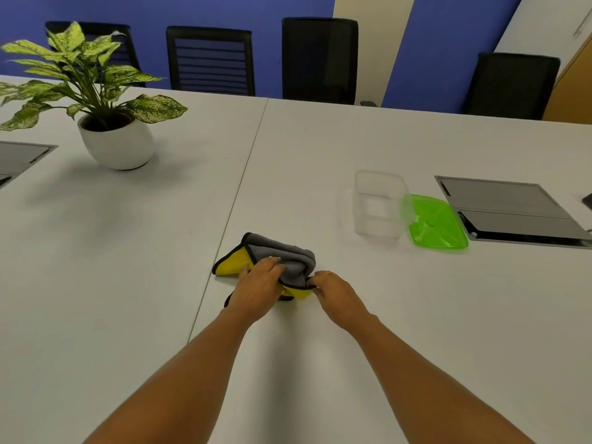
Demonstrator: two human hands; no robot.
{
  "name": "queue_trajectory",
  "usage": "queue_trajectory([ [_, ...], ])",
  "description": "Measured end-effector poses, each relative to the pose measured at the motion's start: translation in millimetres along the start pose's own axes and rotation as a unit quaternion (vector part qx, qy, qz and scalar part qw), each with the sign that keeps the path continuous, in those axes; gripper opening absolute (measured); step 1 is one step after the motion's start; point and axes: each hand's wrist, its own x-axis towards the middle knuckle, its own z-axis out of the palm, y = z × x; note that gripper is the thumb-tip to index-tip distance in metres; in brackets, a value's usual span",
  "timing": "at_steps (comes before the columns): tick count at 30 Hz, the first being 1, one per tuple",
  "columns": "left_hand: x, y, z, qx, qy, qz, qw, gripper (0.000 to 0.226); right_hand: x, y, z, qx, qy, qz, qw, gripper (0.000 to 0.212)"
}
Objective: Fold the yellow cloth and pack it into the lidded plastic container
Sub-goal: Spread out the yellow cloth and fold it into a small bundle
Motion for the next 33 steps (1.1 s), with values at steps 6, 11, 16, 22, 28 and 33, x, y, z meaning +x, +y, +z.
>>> queue_trajectory([
  [6, 11.6, 26.7, -27.1, 0.009, 0.045, 0.094, 0.995, 0.027, -13.4, -13.8, -42.1, 0.024, 0.069, -0.067, 0.995, 0.028],
  [11, 7.6, 18.7, -47.5, 0.046, 0.084, 0.102, 0.99, 0.017, -29.2, -20.5, -81.3, -0.03, 0.13, -0.121, 0.984, 0.024],
  [16, -4.5, 12.7, -54.0, -0.017, 0.132, 0.036, 0.99, 0.015, -50.8, -25.8, -114.9, -0.038, 0.213, -0.163, 0.963, 0.021],
  [22, -28.4, -1.2, -50.7, -0.051, 0.131, -0.116, 0.983, 0.02, -66.0, -13.9, -150.9, -0.046, 0.308, -0.169, 0.935, 0.016],
  [28, -30.6, -16.9, -83.6, -0.098, 0.149, -0.238, 0.955, 0.018, -67.9, 21.5, -171.6, -0.062, 0.39, -0.012, 0.918, 0.018],
  [33, 6.7, 0.0, -129.6, -0.315, 0.179, -0.304, 0.881, 0.024, -46.1, 39.7, -192.4, 0.113, 0.318, 0.14, 0.931, 0.018],
])
